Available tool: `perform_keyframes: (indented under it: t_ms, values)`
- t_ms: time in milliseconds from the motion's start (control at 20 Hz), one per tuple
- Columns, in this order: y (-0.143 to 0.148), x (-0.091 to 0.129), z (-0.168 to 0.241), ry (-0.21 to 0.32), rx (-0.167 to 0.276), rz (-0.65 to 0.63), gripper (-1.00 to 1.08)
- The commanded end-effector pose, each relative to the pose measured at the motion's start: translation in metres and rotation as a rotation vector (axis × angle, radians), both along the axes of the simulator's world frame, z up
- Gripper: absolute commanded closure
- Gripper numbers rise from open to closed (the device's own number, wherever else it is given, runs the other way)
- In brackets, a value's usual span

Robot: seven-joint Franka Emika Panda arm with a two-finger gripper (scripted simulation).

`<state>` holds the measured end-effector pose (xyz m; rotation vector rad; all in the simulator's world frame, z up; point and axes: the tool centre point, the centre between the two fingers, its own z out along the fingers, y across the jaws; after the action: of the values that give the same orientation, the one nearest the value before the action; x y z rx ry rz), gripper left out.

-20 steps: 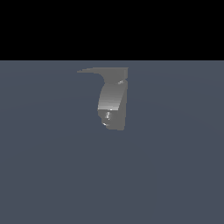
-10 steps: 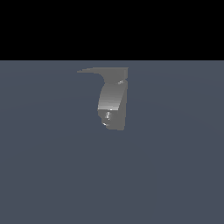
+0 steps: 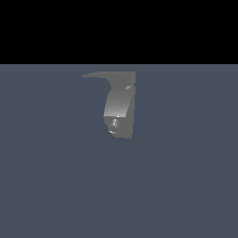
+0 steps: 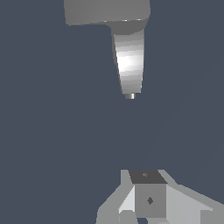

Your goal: Turn on the faucet by rotating a designated handle.

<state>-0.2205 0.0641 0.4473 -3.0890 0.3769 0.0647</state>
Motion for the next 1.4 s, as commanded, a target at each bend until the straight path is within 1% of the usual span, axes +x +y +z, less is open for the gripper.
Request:
perform_keyframes:
  t_ms: [0, 700, 1350]
  values:
    - [0.01, 0.008, -0.007, 0.0, -0.001, -0.053, 1.08]
    - [0.06, 0.064, -0.044, 0.001, -0.006, -0.348, 1.08]
    - [0.088, 0.126, -0.078, 0.002, -0.012, -0.619, 1.08]
